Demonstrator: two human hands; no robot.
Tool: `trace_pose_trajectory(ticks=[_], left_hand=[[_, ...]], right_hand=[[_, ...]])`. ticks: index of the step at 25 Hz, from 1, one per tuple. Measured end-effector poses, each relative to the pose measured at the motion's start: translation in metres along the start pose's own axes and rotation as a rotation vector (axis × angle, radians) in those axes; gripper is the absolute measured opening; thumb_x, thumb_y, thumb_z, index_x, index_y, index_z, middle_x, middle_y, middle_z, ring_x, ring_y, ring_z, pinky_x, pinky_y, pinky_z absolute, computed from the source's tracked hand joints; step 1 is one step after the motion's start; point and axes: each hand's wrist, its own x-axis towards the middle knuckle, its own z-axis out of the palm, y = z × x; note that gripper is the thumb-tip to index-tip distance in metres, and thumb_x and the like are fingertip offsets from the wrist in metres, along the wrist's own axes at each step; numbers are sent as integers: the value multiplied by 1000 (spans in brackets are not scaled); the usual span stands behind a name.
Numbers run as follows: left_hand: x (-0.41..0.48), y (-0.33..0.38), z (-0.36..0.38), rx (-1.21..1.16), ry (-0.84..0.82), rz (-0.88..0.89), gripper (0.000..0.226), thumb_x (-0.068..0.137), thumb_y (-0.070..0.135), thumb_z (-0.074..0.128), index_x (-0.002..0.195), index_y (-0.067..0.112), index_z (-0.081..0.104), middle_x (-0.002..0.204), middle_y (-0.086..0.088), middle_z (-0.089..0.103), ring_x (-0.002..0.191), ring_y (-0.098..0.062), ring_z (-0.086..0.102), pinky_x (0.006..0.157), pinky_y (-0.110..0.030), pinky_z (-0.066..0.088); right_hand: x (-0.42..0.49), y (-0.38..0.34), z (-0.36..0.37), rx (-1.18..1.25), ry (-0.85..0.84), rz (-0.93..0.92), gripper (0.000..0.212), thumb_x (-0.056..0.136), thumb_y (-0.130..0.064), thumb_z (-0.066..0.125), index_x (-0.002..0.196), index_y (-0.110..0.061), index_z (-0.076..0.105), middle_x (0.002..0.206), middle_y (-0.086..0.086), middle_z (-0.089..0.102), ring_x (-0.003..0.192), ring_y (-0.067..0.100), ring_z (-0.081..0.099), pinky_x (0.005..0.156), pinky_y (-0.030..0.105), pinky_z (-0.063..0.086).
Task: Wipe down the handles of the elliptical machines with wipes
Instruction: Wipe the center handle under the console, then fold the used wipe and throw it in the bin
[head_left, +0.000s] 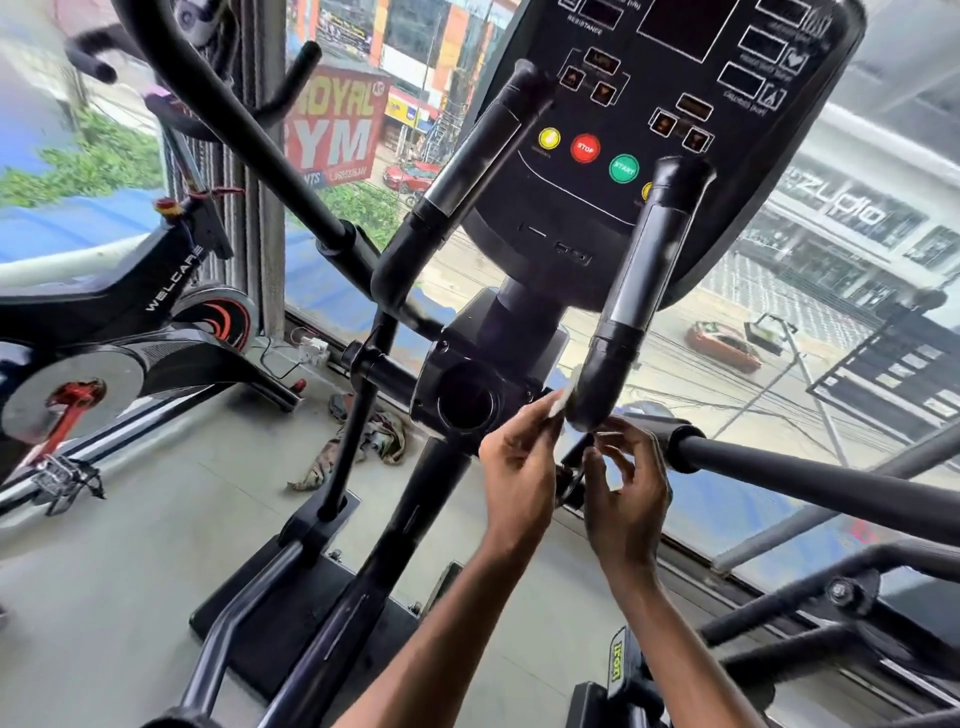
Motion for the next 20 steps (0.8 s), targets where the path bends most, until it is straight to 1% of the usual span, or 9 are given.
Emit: trace_pose_trajectory(ticks=[3,6,10,11,12,14,15,17,20], left_hand=[[-10,5,-4,92,21,0,31,99,-3,60,126,6,72,117,-3,77,116,-19,71,102,-34,55],[-17,4,-13,242,49,-70,31,97,-3,60,116,13,78,105,4,80,102,-11,74,94,-31,58],[-22,4,-25,395,87,-123,29,88,10,60,105,21,80,94,8,80,90,-8,73,87,-34,59],[-23,6,-28,416,99,-136,30,88,7,59,103,22,80,92,8,80,88,-8,73,86,-35,59],[-24,8,-31,431,109,-152,32,88,3,59,100,24,80,91,7,80,86,-9,73,83,-35,60],[-35,13,-37,453,127,-180,32,90,-1,61,92,26,78,85,8,78,79,-8,71,73,-28,58],[-42,17,-39,455,134,-195,31,91,-1,61,88,26,77,83,7,77,76,-8,70,70,-27,57],[-56,24,-46,464,170,-221,24,94,3,63,89,23,77,87,0,78,79,-14,70,73,-33,59],[-83,35,-59,487,281,-243,15,94,9,67,92,20,76,90,-3,78,81,-18,69,76,-38,58]], right_hand=[[0,-5,-1,17,-9,31,36,90,-11,62,125,-15,64,115,5,68,104,12,67,92,22,54],[-10,-11,1,21,-17,71,44,86,-11,61,129,-15,62,120,0,66,107,11,66,89,21,53],[-28,-15,9,132,-42,307,32,93,-23,65,124,-19,65,123,-5,68,105,9,69,86,10,50],[-31,-13,13,170,-88,374,27,96,-23,67,123,-21,67,122,-5,70,104,10,70,91,16,53],[-34,-10,16,229,-137,436,26,97,-25,69,123,-22,67,120,-5,71,101,10,71,96,27,56],[-41,-4,18,358,-224,538,25,97,-28,72,122,-24,68,112,-2,74,93,11,74,94,43,60],[-45,-5,17,409,-261,569,22,97,-27,73,119,-26,69,108,1,75,92,14,74,92,43,61],[-52,-9,15,460,-331,570,15,96,-23,74,111,-26,71,104,5,76,93,19,74,86,39,61],[-66,-21,13,491,-425,525,7,96,-16,74,102,-19,72,99,9,76,84,19,69,77,34,57]])
